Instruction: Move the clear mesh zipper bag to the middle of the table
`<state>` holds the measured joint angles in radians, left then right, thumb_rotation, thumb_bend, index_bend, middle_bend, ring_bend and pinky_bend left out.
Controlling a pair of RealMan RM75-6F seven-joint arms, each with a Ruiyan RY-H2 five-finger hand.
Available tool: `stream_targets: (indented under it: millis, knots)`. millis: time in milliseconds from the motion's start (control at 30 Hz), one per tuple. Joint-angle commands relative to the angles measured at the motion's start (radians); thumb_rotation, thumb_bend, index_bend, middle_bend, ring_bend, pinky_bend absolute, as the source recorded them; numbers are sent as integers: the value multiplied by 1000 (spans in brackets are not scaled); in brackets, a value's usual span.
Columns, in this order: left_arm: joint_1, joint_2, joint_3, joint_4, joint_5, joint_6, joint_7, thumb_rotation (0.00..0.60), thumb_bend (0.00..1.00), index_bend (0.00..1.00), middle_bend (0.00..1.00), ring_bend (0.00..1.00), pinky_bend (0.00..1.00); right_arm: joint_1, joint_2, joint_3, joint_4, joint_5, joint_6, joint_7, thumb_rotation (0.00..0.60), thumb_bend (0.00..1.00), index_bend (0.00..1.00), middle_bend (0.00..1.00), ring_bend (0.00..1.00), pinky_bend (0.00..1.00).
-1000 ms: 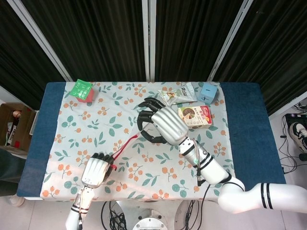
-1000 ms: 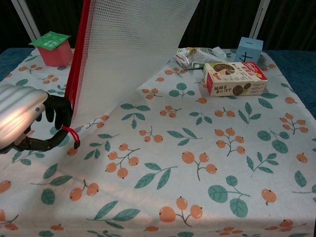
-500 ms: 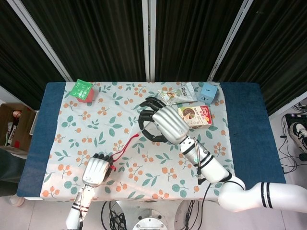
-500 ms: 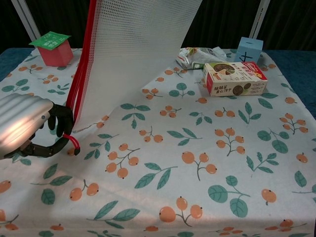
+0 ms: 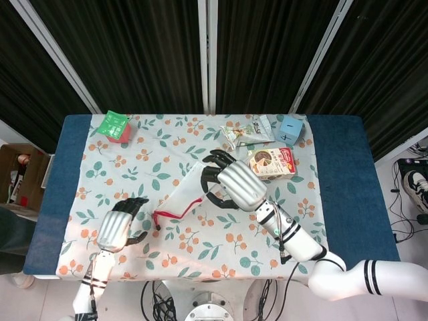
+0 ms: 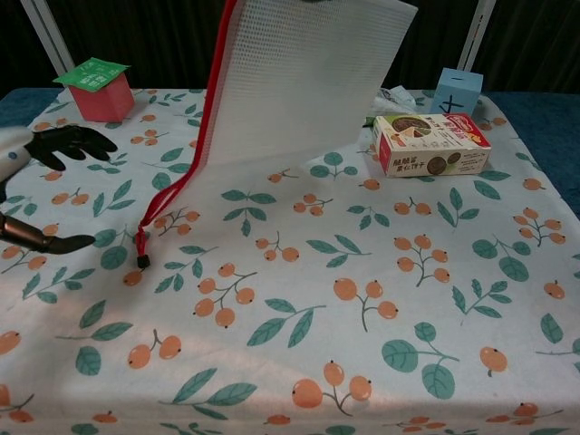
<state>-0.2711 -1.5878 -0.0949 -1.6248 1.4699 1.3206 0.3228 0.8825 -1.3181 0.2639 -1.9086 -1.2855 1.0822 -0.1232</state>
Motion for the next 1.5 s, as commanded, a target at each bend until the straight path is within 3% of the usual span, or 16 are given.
stream_targets:
  millis: [33,133,200,367,433,733,867,967,1033,1200,1367,1500]
  knots:
    - [12,32,-51,-20,-29,65,47,600,150,176,187,177,231,-35,-3,-54,29,-59,6,27,600,479,825,414,208,150]
    - [16,46,-73,-24,-39,97,61,600,131,175,187,177,231,-58,-2,-100,49,-102,2,37,600,474,730,362,186,119]
    - [17,54,-90,-24,-45,117,70,600,118,175,187,178,231,-71,7,-138,57,-118,-18,31,600,426,571,301,143,78]
    - [12,71,-113,-18,-66,126,57,600,86,175,187,174,230,-86,54,-210,50,-91,-99,-50,600,82,103,112,17,1]
    - [7,76,-115,-15,-77,118,64,600,73,175,187,168,226,-83,68,-219,44,-51,-138,-67,600,9,10,38,0,0]
    - [10,124,-125,1,-121,121,78,600,54,176,179,153,210,-92,192,-260,-9,30,-239,-79,600,0,0,0,0,0]
    - [26,167,-132,23,-155,125,60,600,53,181,175,147,201,-113,280,-279,-19,7,-266,-16,600,0,0,0,0,0]
    - [46,199,-129,27,-172,133,25,600,52,185,174,147,201,-161,313,-292,-4,-43,-225,59,600,0,0,0,0,0]
    - [60,217,-125,24,-177,139,-7,600,53,191,175,147,202,-204,321,-292,11,-72,-164,110,600,0,0,19,0,0]
    - [102,282,-78,27,-131,155,-100,600,50,209,184,148,202,-377,261,-281,124,-173,158,137,600,58,27,143,13,4]
    - [145,322,-24,62,-47,215,-147,600,51,217,185,134,177,-525,192,-282,254,-241,414,109,600,80,55,149,14,5]
    - [186,341,17,54,-5,257,-197,600,52,217,185,132,169,-615,177,-305,318,-268,516,184,600,80,55,140,9,4]
